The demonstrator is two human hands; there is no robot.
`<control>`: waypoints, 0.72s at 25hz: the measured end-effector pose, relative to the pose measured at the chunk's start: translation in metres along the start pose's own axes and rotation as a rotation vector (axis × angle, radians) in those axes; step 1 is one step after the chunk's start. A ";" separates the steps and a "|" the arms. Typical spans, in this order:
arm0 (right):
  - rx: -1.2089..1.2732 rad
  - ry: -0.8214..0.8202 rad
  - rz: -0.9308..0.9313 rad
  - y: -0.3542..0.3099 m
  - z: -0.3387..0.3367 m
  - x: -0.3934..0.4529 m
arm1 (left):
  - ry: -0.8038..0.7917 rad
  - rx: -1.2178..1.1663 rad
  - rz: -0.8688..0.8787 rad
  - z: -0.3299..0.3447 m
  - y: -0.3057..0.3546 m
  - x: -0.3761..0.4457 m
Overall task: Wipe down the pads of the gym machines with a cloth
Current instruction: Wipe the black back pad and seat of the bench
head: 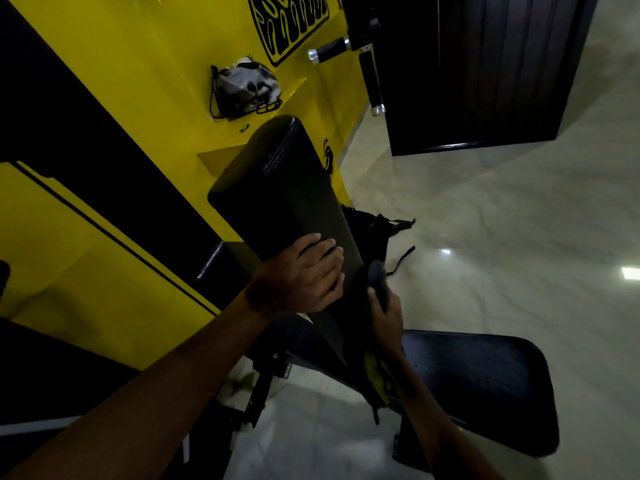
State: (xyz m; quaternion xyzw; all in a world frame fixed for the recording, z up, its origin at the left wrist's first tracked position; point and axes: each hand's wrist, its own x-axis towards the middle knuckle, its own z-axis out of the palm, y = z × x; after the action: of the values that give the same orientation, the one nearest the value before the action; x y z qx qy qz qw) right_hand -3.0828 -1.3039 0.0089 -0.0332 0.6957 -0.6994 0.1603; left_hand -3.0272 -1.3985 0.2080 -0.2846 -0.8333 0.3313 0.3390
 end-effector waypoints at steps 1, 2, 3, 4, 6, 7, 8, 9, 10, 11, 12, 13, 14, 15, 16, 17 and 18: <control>0.033 -0.016 0.101 0.008 0.000 0.005 | -0.005 0.000 0.000 0.000 0.000 0.000; 0.050 -0.026 0.159 0.008 -0.001 0.005 | -0.004 -0.004 -0.003 -0.001 0.000 0.001; 0.061 -0.030 0.164 0.006 -0.001 0.004 | -0.004 -0.011 -0.006 -0.001 0.000 0.001; 0.074 -0.026 0.132 0.000 -0.002 0.000 | -0.001 -0.014 -0.008 -0.001 -0.001 0.001; 0.105 -0.036 0.009 -0.009 -0.002 -0.009 | 0.007 -0.004 -0.014 -0.001 -0.001 0.001; 0.106 -0.034 -0.048 -0.005 0.000 -0.011 | 0.008 -0.002 -0.014 -0.001 -0.001 0.001; 0.090 -0.015 -0.073 0.001 0.000 -0.011 | 0.013 0.000 -0.013 -0.001 0.000 0.000; 0.071 0.008 -0.076 0.013 0.002 -0.006 | 0.022 0.004 -0.012 0.000 0.001 0.000; 0.033 0.020 -0.044 0.025 0.003 0.000 | 0.032 0.010 -0.008 0.000 0.001 0.000; 0.016 0.026 0.031 0.038 0.004 0.007 | 0.040 0.012 -0.006 0.000 0.000 0.000; 0.012 0.011 0.146 0.052 0.004 0.015 | 0.044 0.016 -0.001 0.000 -0.001 0.000; 0.046 -0.025 0.257 0.064 0.003 0.020 | 0.047 0.023 0.006 0.001 -0.002 0.000; 0.132 -0.053 0.376 0.070 0.004 0.018 | 0.049 0.029 0.013 0.001 -0.003 -0.001; 0.215 -0.044 0.448 0.076 0.005 0.015 | 0.054 0.032 0.015 0.002 -0.003 -0.001; 0.269 0.006 0.471 0.075 0.005 0.009 | 0.060 0.031 0.012 0.002 -0.003 -0.001; 0.282 0.052 0.492 0.073 0.005 0.000 | 0.062 0.026 0.008 0.003 -0.002 -0.001; 0.252 0.081 0.482 0.068 0.006 -0.009 | 0.063 0.022 0.006 0.003 -0.002 -0.002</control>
State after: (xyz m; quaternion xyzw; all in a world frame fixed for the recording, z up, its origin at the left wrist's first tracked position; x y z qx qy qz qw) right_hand -3.0601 -1.3061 -0.0564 0.1815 0.5968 -0.7229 0.2971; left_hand -3.0290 -1.4018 0.2072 -0.2934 -0.8176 0.3324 0.3675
